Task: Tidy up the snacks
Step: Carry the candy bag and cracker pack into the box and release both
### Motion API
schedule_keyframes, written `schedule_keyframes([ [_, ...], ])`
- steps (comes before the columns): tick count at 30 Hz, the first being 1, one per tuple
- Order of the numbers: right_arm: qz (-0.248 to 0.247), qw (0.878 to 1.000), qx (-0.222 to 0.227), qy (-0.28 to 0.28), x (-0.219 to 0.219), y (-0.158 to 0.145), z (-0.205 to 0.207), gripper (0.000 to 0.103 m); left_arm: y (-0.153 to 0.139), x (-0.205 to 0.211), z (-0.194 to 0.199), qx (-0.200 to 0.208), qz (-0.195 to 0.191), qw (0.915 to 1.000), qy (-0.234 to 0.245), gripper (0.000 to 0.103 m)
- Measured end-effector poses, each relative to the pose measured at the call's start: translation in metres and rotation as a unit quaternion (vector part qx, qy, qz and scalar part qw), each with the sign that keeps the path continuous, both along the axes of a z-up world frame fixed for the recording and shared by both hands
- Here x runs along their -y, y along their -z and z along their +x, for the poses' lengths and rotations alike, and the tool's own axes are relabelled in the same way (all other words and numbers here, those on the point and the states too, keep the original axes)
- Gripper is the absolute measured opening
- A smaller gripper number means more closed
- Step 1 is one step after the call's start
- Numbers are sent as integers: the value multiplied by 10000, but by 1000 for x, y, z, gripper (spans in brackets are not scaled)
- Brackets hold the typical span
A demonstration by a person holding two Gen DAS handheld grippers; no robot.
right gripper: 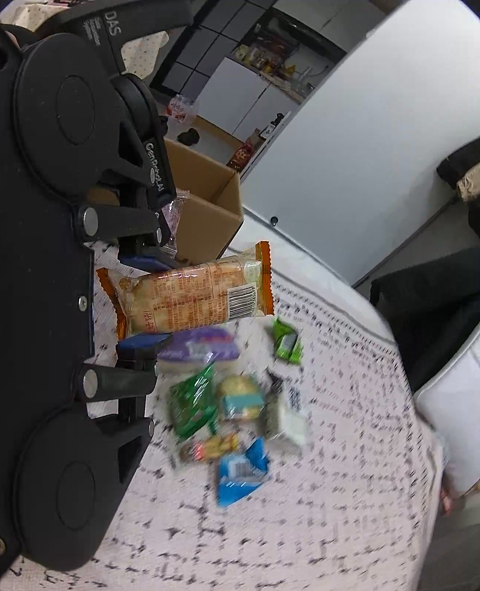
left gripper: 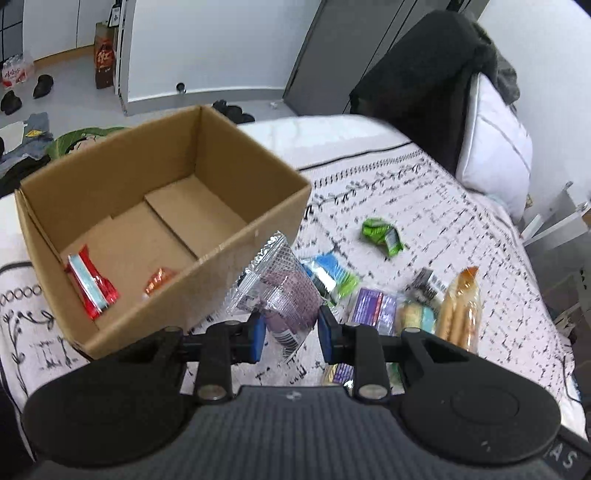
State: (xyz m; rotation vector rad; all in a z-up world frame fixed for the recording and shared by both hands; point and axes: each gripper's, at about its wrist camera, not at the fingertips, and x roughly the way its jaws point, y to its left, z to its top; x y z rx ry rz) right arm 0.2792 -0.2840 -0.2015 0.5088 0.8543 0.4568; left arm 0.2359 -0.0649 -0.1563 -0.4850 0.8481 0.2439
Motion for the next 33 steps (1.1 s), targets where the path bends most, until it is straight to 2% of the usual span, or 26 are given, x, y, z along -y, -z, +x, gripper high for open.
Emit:
schedule_keyframes([
  [6,-100,9997,173,-143,-19,-20,5,34,-23,-25,-5,291,-167,9994,-90,28],
  [11,-183,9989,255,-342,-44,-30,6,34,-31,-48,-8,385,-258,9984,-318,28],
  [25,-396,9968,249,-647,-112,-39,10,34,-26,-116,-12,282,-794,9925,-887,29],
  [33,-513,9957,219,-741,-140,-42,14,34,-17,-151,-7,-4,-1238,9867,-1051,32],
])
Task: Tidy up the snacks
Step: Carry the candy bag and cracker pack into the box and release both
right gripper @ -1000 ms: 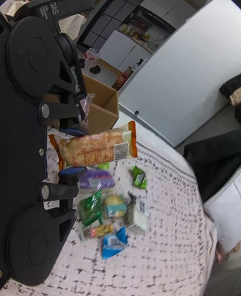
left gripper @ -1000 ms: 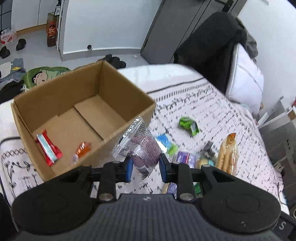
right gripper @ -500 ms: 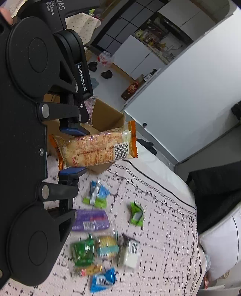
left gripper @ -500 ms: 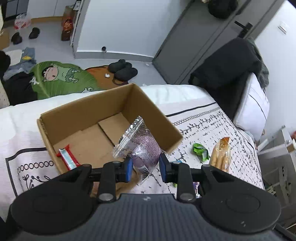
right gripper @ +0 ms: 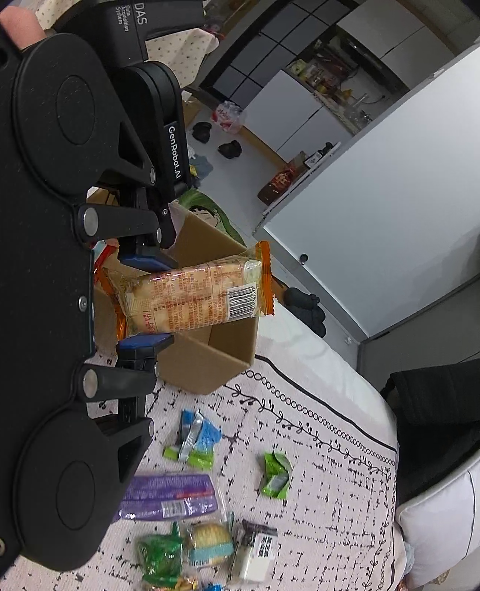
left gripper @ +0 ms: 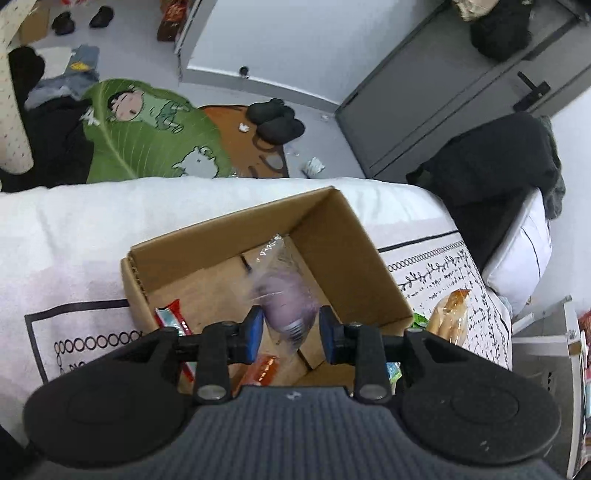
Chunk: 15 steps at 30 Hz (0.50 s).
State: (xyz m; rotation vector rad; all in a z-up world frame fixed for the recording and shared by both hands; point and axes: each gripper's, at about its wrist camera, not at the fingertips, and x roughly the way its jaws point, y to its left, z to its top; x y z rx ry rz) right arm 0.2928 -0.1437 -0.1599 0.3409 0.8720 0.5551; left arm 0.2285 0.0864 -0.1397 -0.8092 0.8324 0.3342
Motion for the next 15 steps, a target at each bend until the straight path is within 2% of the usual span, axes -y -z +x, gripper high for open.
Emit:
schedule_keyframes([
  [2,-22,10000,-8,20,-5,-1,1,34,0,-3,-2,-3,-70,10000,-31,34],
  [6,-68,10000,19,18,-14,-3,4,34,1,-8,-6,-41,-200,9997,-137,45],
  [9,-19,10000,-11,51,-20,-2,9,36,3,-14,-9,-108,-220,9992,-327,48],
  [15,-139,9999,84,33,-22,-4,8,49,3,-15,-7,-212,-198,9986,-440,57],
])
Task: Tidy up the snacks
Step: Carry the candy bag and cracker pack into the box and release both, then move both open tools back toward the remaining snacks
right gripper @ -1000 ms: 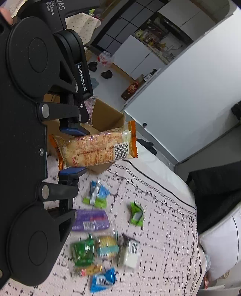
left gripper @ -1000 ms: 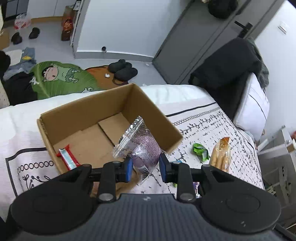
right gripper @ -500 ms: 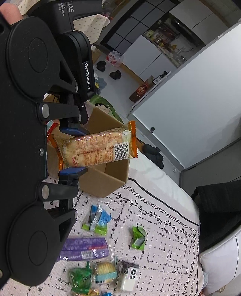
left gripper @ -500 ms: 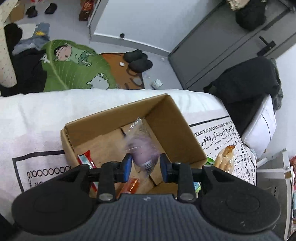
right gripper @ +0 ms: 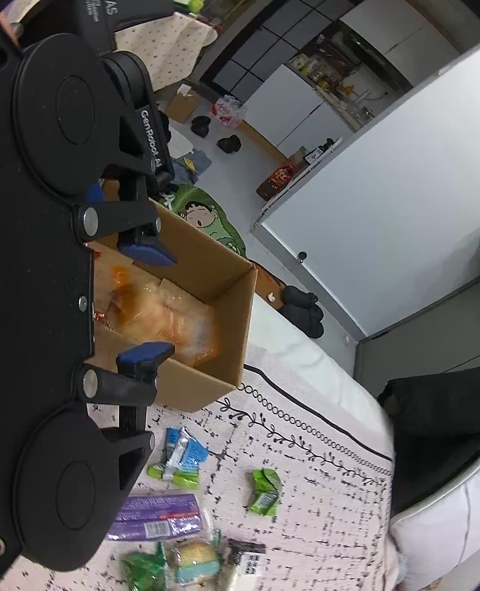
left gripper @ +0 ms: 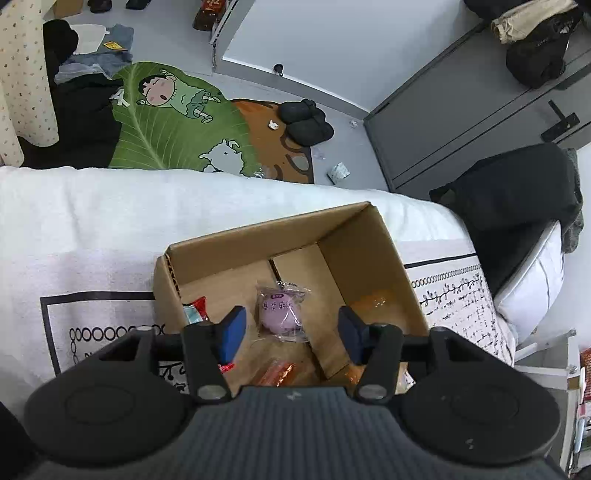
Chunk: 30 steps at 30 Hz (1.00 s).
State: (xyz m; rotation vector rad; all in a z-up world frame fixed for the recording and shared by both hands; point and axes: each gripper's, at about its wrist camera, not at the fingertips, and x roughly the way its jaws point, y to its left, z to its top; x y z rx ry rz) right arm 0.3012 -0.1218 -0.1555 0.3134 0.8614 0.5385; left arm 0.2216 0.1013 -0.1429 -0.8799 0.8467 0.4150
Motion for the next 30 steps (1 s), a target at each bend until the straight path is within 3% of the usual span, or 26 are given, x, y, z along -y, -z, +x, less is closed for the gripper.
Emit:
schedule_keyframes([
  [2,-46,10000,24,36,6,-1,-2,53,-1,5,2,-3,10,10000,92,62],
  [4,-93,9999,42,115,14,-2,-3,56,-1,9,6,7,-56,9997,237,75],
  [10,-193,9987,156,451,51,-5,-9,82,-8,31,12,99,196,9976,651,89],
  [20,-407,9944,221,946,115,-5,-9,91,-22,80,20,564,593,9871,1379,89],
  [30,-461,9911,206,1230,166,5,-11,92,-21,122,25,805,715,9749,1949,89],
])
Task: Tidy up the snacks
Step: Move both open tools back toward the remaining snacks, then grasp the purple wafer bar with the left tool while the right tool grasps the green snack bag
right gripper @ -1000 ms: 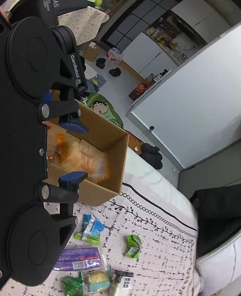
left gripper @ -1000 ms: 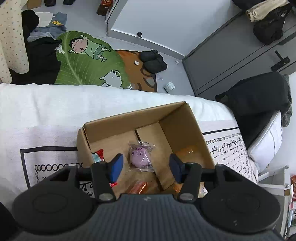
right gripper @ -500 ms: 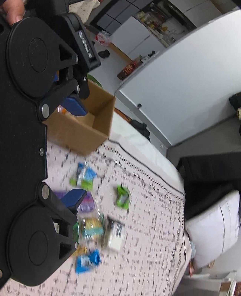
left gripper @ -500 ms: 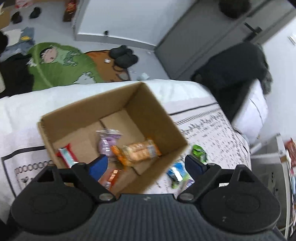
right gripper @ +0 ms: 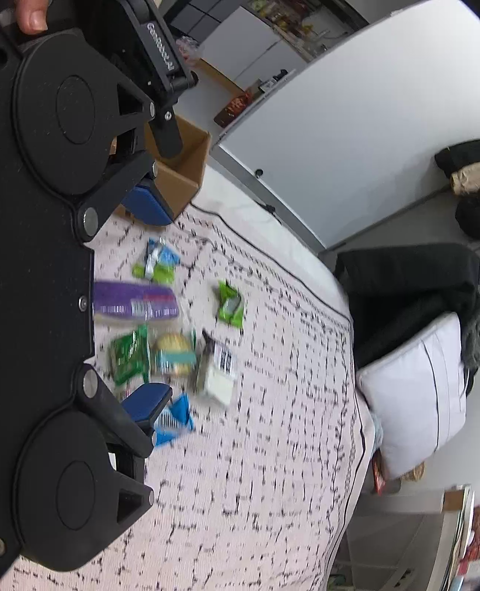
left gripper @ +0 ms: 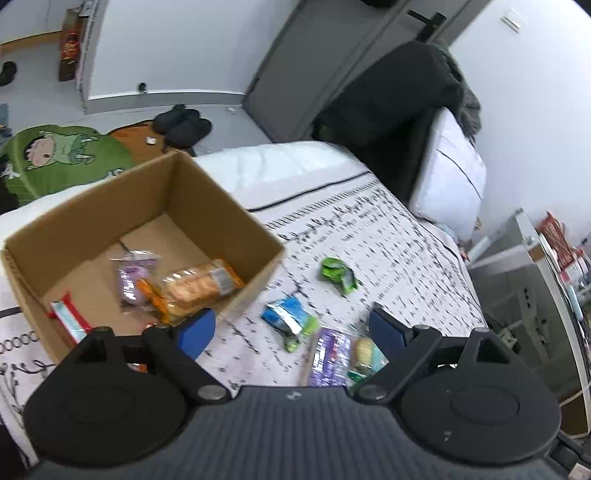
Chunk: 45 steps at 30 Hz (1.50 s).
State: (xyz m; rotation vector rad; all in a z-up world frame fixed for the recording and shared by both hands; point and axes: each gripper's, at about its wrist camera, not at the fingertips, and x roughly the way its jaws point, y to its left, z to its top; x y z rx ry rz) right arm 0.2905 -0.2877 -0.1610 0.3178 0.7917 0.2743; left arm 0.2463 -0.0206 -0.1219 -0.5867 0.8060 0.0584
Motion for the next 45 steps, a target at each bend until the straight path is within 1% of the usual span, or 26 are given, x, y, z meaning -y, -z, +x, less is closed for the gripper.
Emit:
schedule_keyframes([
  [4,7,9999,-41,103,18,10,0,92,6,18,4,6,147,9997,176,89],
  [7,81,9998,-136,112,28,20,1,90,14,28,8,-54,147,9994,312,89],
  [9,155,9996,-205,120,31,28,1,87,21,36,11,-102,218,9990,365,89],
  [11,270,9992,-271,123,36,36,2,78,26,42,12,-123,306,9985,434,88],
  [12,323,9990,-299,110,38,38,3,76,29,45,14,-146,336,9983,464,87],
  [14,434,9982,-389,106,41,46,6,68,35,49,15,-192,325,9980,499,87],
  [16,531,9975,-460,111,44,53,8,64,39,54,16,-222,363,9977,532,86],
  [20,659,9963,-552,32,46,63,13,62,49,64,21,-311,490,9965,603,83],
  [24,817,9947,-628,-47,45,70,19,60,65,72,26,-544,516,9952,636,77],
  [30,953,9928,-706,-169,46,80,27,50,80,81,31,-755,615,9926,722,77],
  [31,969,9925,-722,-177,46,82,28,48,83,83,32,-785,636,9921,745,77],
  [32,975,9923,-738,-189,45,84,30,43,85,85,33,-809,664,9915,769,77],
  [33,986,9920,-757,-204,45,85,32,40,87,86,33,-830,695,9910,792,77],
  [35,999,9917,-781,-221,44,89,35,24,92,89,35,-888,739,9898,837,77],
  [37,1032,9913,-771,-253,43,91,37,14,96,93,35,-924,763,9888,893,77],
  [38,1053,9913,-742,-270,43,90,37,6,97,94,36,-938,790,9882,918,77],
  [41,941,9930,-639,-322,41,86,35,2,99,98,36,-951,874,9870,957,77],
  [45,977,9929,-625,-271,44,85,32,0,101,100,34,-960,991,9852,1015,77],
])
